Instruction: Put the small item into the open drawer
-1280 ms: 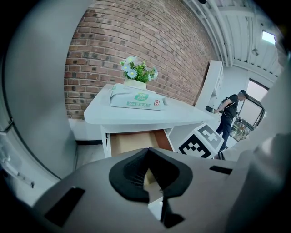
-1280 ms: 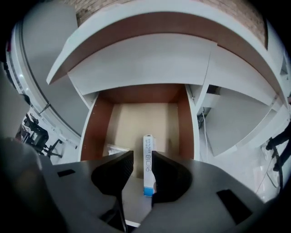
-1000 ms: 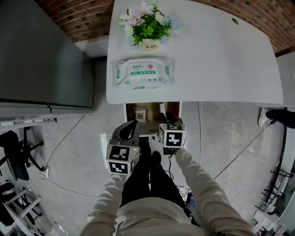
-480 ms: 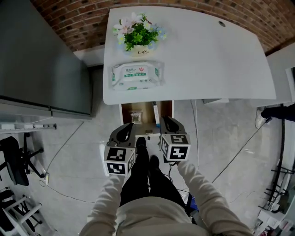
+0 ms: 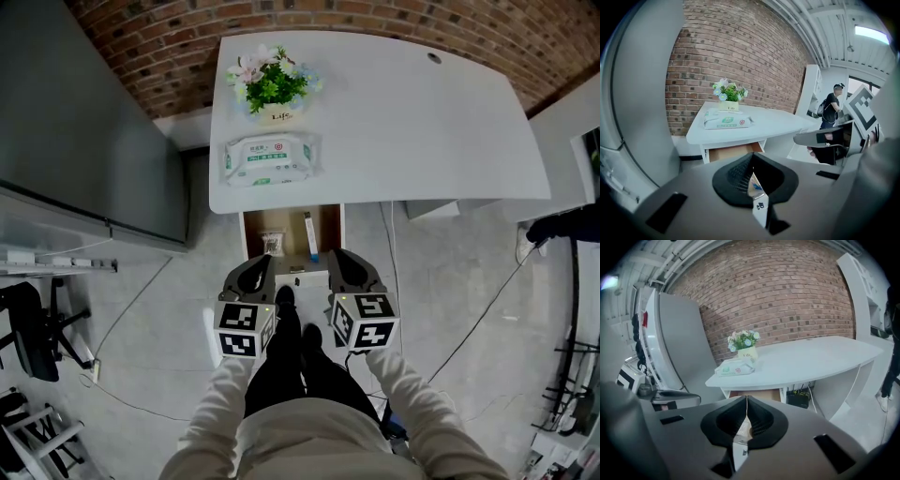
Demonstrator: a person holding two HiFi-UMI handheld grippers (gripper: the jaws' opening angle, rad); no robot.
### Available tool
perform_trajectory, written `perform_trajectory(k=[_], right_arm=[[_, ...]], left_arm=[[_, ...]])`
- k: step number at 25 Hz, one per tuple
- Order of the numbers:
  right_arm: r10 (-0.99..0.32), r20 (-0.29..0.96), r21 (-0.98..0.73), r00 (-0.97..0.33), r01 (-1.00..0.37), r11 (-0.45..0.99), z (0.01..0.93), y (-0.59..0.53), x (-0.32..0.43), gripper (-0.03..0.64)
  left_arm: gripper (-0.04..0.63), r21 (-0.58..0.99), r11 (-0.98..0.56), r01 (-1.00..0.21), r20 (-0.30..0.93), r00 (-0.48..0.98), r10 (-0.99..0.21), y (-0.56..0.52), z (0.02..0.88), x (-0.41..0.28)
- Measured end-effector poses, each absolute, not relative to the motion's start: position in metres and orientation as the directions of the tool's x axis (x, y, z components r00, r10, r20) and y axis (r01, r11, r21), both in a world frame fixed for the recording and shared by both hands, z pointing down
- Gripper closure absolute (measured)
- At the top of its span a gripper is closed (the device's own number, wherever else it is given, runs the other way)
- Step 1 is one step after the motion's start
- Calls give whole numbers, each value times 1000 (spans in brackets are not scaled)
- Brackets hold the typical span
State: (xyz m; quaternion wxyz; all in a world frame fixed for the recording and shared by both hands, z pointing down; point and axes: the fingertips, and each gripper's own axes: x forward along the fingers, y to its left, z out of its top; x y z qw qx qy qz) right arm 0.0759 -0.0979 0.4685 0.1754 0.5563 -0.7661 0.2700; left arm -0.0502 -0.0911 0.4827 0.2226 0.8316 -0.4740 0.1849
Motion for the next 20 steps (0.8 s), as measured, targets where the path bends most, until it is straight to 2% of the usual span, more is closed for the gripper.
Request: perform_trajectory(k=[12,20], right_arm=[[-801,446,-245,-401,-915,321,408,-66,90,589],[-846,355,-240,-398,-913,329,367,-50,104,589]], left_arm=[[578,161,-454,-877,458,473,-752,-73,445,-40],[578,141,-450,-882,417,465,-781,-60,416,-40]])
